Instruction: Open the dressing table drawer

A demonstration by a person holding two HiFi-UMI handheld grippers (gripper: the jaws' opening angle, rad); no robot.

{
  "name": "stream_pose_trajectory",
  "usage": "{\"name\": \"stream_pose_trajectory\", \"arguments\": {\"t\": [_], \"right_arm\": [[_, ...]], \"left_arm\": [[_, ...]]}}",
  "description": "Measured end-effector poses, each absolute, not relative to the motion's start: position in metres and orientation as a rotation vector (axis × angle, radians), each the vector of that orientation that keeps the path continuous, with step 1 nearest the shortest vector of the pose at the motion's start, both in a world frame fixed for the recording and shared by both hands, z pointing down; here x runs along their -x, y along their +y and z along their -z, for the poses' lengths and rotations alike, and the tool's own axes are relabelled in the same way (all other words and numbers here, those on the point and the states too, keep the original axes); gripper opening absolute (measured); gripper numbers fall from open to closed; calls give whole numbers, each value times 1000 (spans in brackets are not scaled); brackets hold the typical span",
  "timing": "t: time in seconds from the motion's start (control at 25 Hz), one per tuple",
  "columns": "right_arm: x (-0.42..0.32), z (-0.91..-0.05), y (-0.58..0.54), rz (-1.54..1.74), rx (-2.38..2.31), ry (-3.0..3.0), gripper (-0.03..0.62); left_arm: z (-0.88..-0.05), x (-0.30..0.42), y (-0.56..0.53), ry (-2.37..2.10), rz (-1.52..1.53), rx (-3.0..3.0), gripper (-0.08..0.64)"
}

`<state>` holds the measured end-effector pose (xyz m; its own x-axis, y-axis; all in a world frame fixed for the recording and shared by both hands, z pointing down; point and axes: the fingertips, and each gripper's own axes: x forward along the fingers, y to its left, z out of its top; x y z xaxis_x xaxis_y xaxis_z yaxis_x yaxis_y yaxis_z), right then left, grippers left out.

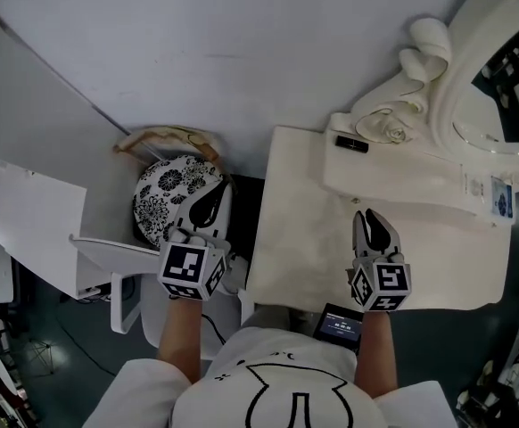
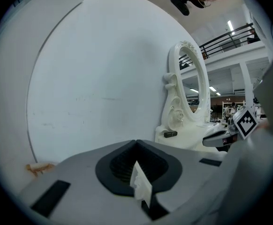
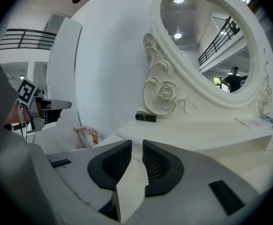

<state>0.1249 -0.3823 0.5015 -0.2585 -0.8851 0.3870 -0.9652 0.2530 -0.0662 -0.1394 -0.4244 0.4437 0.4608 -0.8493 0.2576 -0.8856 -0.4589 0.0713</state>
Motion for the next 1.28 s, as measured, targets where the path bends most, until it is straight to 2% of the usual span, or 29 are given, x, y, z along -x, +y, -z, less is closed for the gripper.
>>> {"name": "stream_pose_trajectory", "arguments": {"t": [0.28, 0.72, 1.28], "right_arm": [[-130, -544, -396, -506, -1701, -2159, 97], [-136, -581, -412, -616, -1705, -2056, 103], [-138, -581, -419, -635, -1734, -2019, 101]], "left_arm": [[-457, 143, -430, -1524, -290, -2469, 15], [-456, 142, -438, -1523, -282, -2471, 15], [-454, 151, -442, -1535, -240, -2464, 15]]}}
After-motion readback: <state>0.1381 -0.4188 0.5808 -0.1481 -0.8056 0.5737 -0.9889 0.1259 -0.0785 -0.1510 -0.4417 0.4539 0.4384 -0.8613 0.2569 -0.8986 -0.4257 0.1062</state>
